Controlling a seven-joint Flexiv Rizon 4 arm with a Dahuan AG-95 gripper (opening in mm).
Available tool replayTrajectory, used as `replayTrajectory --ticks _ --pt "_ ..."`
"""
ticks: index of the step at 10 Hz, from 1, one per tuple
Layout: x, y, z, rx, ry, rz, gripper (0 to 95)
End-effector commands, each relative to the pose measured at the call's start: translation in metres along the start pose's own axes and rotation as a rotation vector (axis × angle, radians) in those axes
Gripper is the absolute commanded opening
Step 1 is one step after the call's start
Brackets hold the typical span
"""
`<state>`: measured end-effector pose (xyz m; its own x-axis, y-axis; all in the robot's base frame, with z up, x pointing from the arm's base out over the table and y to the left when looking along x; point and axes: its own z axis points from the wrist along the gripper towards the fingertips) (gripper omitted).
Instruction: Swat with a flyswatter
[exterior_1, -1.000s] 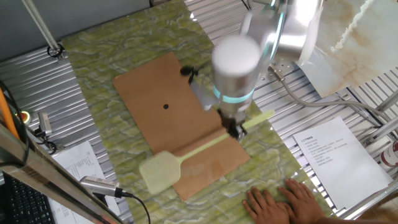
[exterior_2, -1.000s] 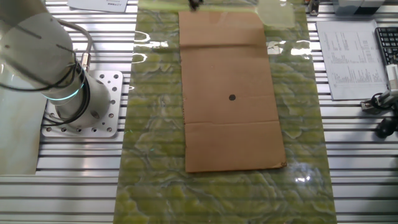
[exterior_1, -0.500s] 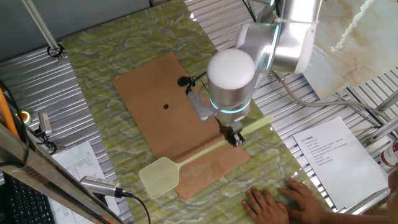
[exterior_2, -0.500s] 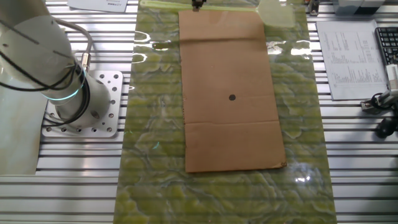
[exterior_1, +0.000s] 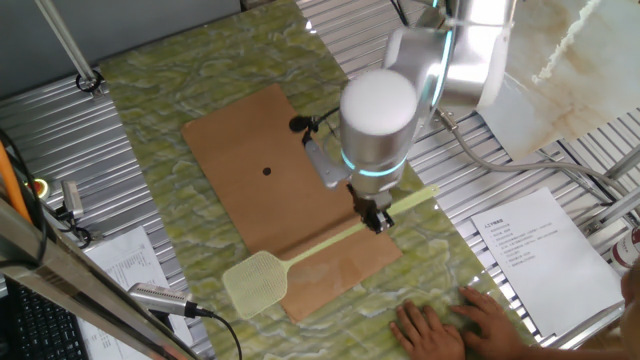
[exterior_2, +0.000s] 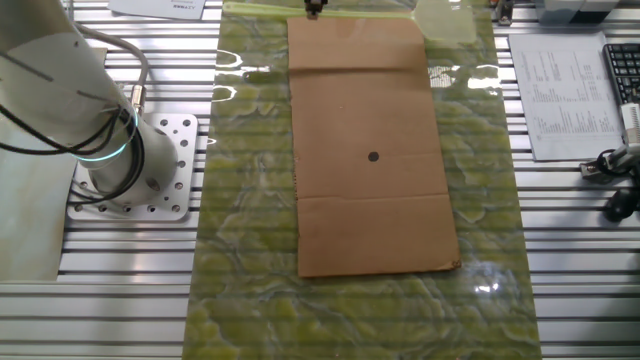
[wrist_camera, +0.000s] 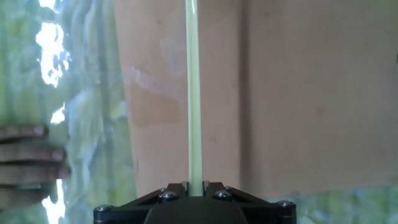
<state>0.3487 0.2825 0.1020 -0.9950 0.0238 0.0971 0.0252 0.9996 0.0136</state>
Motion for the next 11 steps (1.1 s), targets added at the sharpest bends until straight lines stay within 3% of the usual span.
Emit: replayTrajectory --ticks 1,4,6,10,11 --pt "0.003 -0.005 -0.006 -0.002 0.011 0.0 0.0" --pt "-0.004 -0.025 -0.02 -0.005 0.019 0.0 0.0" --pt "-0.012 -0.039 -0.033 -0.004 0.05 0.048 0.0" --pt "-0.039 -0.07 -0.073 -0.006 0.06 0.143 0.0" --pt "-0.041 -0.075 -0.076 -0.009 0.06 0.162 0.0"
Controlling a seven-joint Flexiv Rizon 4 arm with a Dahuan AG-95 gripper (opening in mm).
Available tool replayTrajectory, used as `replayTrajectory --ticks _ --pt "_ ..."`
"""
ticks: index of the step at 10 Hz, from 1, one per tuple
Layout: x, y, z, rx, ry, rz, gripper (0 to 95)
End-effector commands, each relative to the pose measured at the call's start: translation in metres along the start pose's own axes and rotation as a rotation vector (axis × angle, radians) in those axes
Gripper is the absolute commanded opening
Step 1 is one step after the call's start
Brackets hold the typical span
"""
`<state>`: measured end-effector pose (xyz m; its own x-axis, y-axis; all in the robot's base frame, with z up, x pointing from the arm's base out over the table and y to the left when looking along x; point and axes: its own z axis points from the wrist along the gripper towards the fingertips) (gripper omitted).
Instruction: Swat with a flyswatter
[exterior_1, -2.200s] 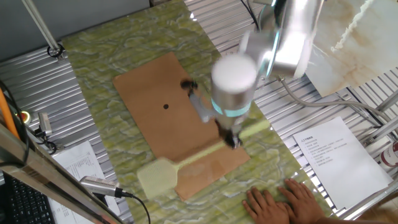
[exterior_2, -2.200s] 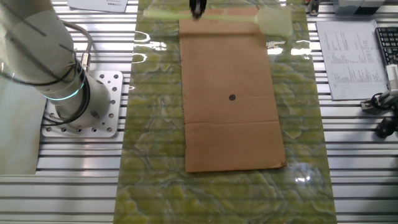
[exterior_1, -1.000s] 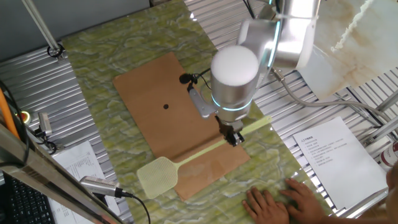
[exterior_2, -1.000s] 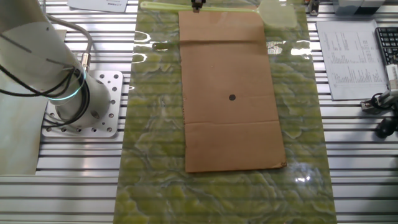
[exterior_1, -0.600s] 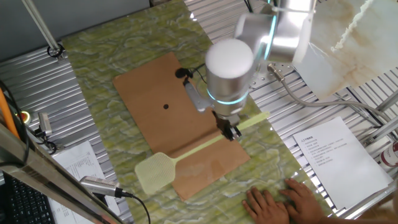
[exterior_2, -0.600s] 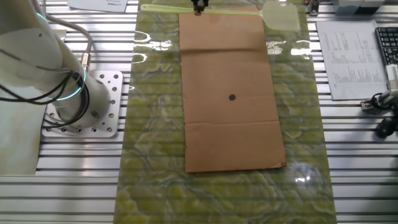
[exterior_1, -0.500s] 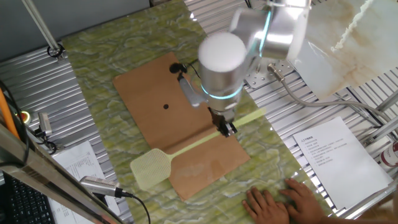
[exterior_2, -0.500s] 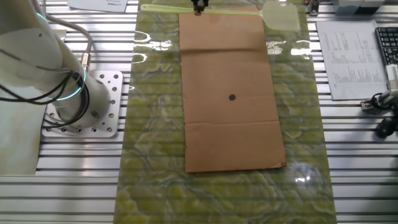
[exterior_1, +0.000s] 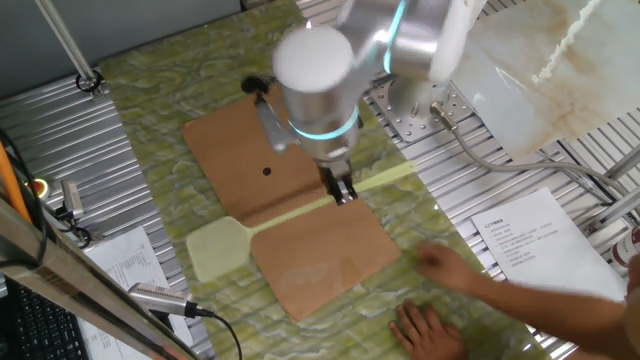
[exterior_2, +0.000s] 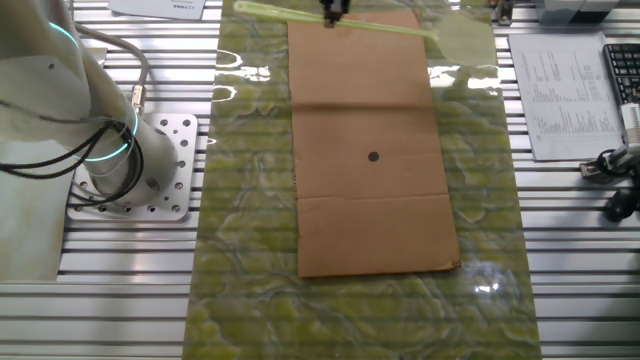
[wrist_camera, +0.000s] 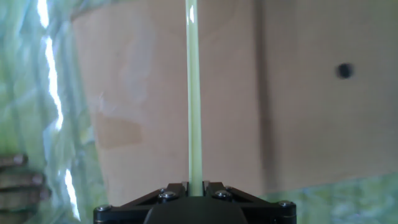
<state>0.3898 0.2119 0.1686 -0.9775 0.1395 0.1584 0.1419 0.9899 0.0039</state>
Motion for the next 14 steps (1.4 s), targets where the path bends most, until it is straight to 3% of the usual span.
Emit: replayTrajectory --ticks 1,5,7,14 --pt "-0.007 -0.011 -0.006 -0.007 0.002 0.042 0.0" --pt "-0.007 -0.051 -0.003 -0.006 0.02 -0.171 0.0" --pt "-0.007 -0.057 -0.001 0.003 0.064 -0.279 0.0" --pt "-0.011 -0.059 0.009 0.014 0.075 -0.388 0.0"
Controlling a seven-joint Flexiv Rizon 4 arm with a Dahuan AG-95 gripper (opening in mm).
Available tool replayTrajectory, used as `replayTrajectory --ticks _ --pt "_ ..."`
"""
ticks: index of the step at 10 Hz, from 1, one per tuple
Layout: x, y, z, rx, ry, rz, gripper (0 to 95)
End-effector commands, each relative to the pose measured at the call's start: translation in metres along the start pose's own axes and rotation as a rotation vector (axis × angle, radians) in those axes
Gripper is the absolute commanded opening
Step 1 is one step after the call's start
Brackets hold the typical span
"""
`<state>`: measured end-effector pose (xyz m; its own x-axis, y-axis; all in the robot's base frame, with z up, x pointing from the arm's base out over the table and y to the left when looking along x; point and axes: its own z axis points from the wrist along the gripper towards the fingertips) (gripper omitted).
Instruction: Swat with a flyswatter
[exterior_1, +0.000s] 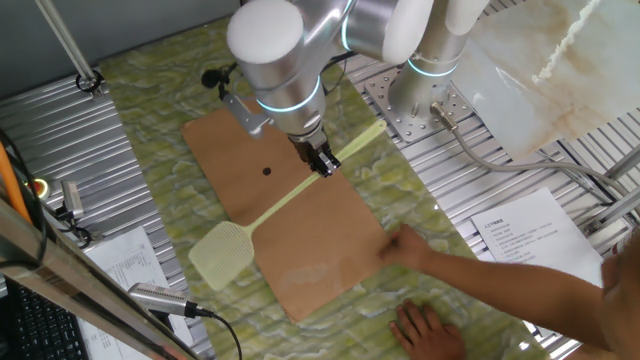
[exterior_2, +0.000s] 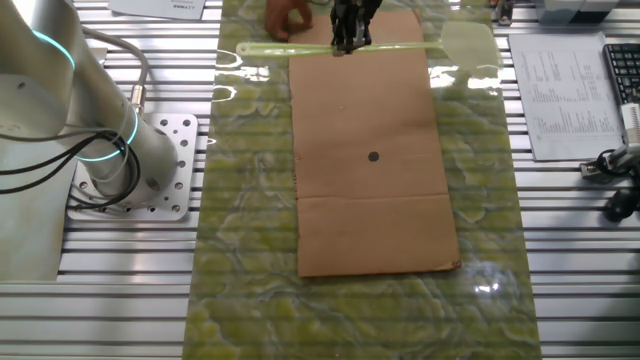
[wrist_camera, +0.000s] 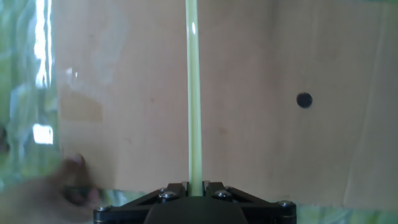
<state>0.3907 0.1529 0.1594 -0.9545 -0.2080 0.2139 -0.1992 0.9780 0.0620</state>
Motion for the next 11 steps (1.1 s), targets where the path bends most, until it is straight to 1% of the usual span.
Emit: replayTrajectory --ticks 1,4,5,7,9,10,11 --pt "0.0 -0.001 0.002 0.015 0.013 -0.043 0.0" --pt "0.0 -0.002 0.004 0.042 0.026 -0.051 0.0" --pt "0.001 -0.003 0.003 0.052 0.031 -0.074 0.0" --pt "0.01 -0.012 0.001 0.063 0.032 -0.131 0.0" --pt "0.019 -0.021 -0.003 0.089 0.048 -0.193 0.0" --pt "0.025 -0.026 -0.005 0.104 0.054 -0.205 0.0" --pt "0.03 -0.031 -0.006 0.104 0.053 -0.204 0.0"
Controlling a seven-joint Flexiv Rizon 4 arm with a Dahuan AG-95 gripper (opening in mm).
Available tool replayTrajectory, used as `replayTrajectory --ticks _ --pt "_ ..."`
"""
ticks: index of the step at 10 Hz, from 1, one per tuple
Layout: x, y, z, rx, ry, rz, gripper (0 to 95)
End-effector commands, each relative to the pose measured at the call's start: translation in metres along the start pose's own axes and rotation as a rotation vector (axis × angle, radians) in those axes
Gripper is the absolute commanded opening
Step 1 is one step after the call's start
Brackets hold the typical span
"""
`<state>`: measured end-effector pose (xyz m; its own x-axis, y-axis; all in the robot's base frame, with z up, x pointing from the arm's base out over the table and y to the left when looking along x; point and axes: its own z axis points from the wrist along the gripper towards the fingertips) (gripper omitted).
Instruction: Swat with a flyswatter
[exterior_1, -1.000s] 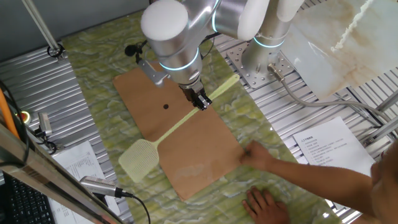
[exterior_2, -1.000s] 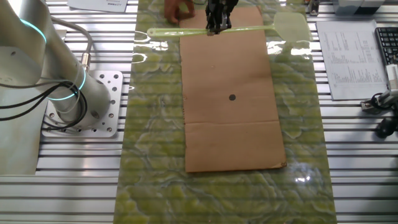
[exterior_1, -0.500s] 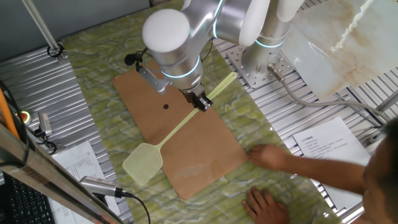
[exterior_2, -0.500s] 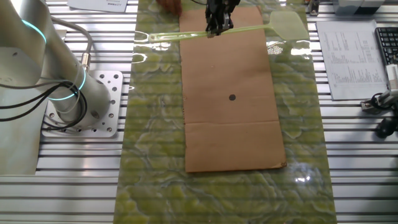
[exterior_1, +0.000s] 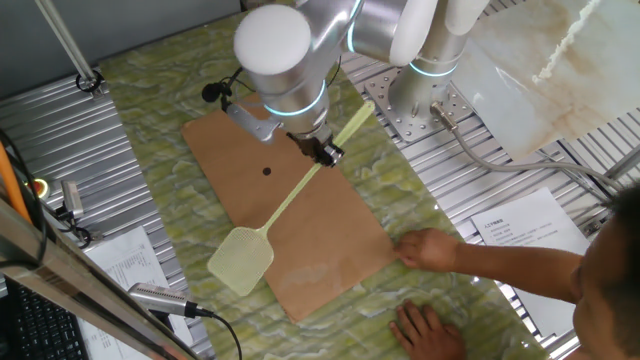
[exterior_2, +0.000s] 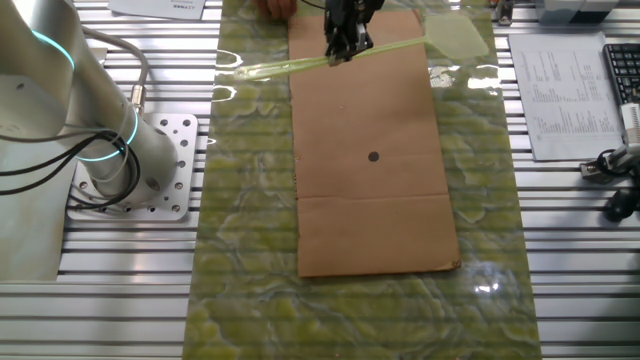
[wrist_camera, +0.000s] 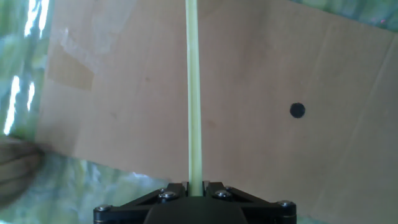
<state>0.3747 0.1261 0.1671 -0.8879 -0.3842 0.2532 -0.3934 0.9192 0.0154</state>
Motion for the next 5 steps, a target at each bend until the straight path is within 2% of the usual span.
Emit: replayTrajectory --ticks 1,3,4,5 --pt "0.0112 -0.0098 0.0007 0.012 -0.003 -0.017 0.0" --pt "0.0028 -0.0117 0.0017 -0.007 -0.013 -0.068 0.0" --pt "0.0028 -0.0117 0.0017 -0.05 -0.036 -0.078 0.0" --pt "0.0028 -0.0117 0.0017 -0.071 -0.059 -0.079 0.0"
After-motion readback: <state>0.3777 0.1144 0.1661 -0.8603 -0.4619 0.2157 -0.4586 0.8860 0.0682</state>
